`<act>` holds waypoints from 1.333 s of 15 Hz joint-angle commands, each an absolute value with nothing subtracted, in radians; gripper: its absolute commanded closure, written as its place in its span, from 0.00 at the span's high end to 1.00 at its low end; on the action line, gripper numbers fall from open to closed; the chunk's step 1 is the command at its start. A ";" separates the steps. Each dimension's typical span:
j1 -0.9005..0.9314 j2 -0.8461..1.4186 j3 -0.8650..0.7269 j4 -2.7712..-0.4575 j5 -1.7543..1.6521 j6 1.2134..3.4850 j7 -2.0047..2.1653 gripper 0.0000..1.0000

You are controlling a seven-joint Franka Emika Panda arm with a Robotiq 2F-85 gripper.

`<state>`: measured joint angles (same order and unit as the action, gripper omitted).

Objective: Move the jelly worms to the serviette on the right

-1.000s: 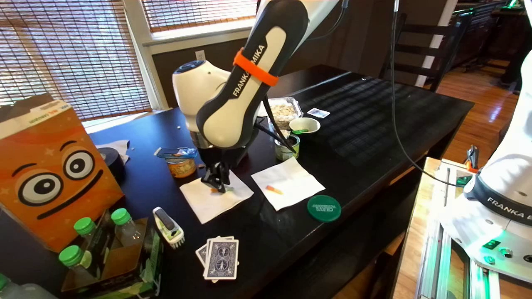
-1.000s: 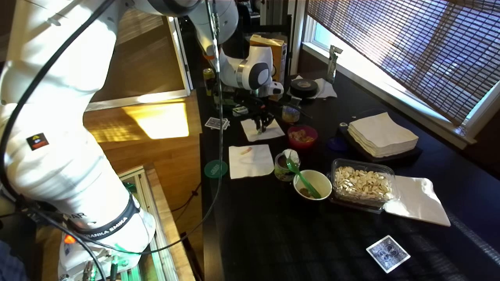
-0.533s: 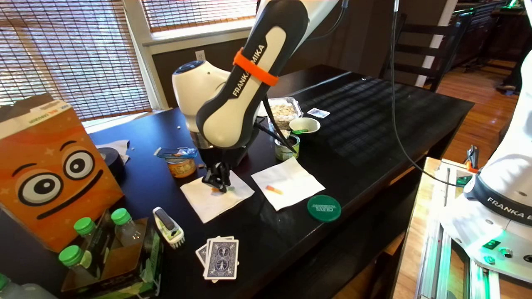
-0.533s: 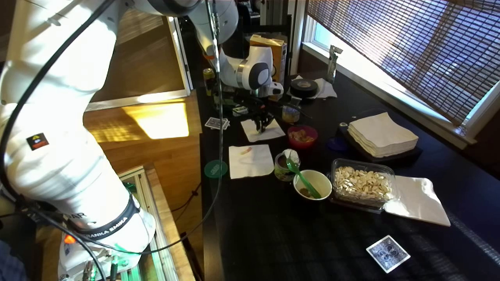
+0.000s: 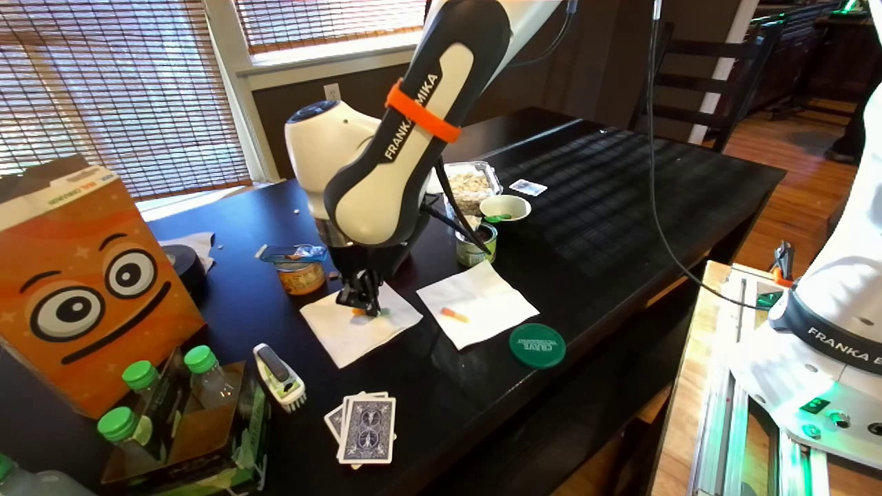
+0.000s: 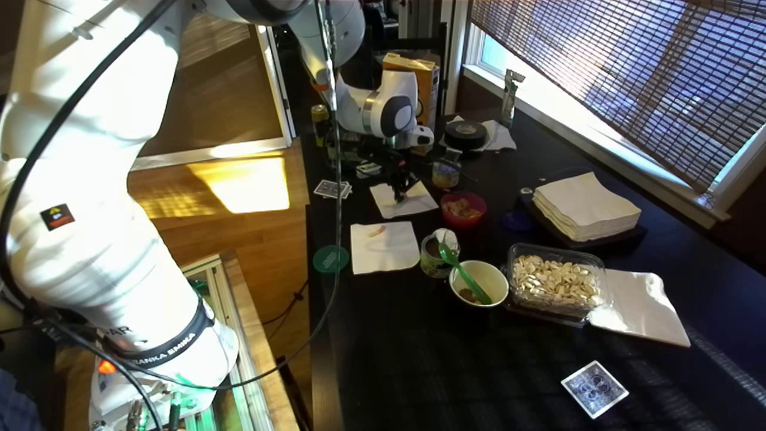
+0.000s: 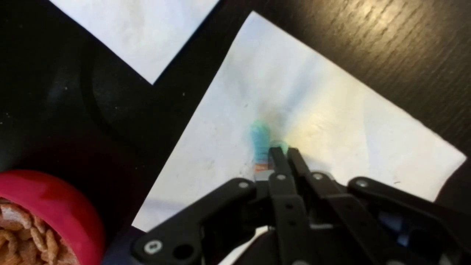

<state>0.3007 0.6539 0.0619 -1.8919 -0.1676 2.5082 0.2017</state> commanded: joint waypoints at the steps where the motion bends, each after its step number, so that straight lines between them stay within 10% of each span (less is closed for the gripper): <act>1: 0.298 0.645 0.072 -1.871 -0.143 2.466 0.194 0.02; 20: 0.269 0.219 0.102 -2.392 -0.070 2.540 0.313 0.02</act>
<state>0.2823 0.3012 0.1071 -2.2543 -0.0697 2.4702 0.2540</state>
